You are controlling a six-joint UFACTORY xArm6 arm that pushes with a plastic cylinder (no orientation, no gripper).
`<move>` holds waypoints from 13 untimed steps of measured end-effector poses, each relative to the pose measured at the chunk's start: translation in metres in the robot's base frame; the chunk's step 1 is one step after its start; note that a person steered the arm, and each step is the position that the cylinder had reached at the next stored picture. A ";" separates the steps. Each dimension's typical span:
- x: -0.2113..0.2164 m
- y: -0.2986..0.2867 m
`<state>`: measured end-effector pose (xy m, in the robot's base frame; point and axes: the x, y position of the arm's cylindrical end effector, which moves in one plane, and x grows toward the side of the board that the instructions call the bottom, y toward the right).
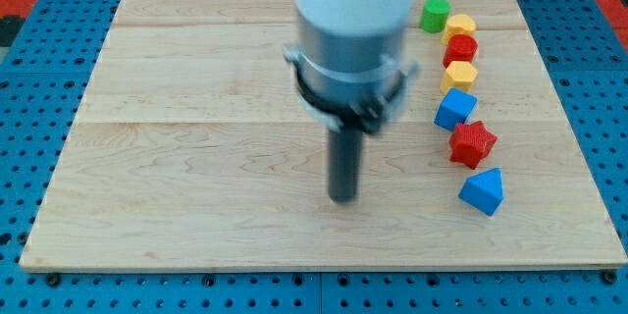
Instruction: Move the blue triangle to the top center
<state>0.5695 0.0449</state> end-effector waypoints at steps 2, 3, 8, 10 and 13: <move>0.047 0.153; 0.017 0.181; -0.012 0.105; -0.029 0.091; -0.085 0.051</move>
<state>0.4844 0.0955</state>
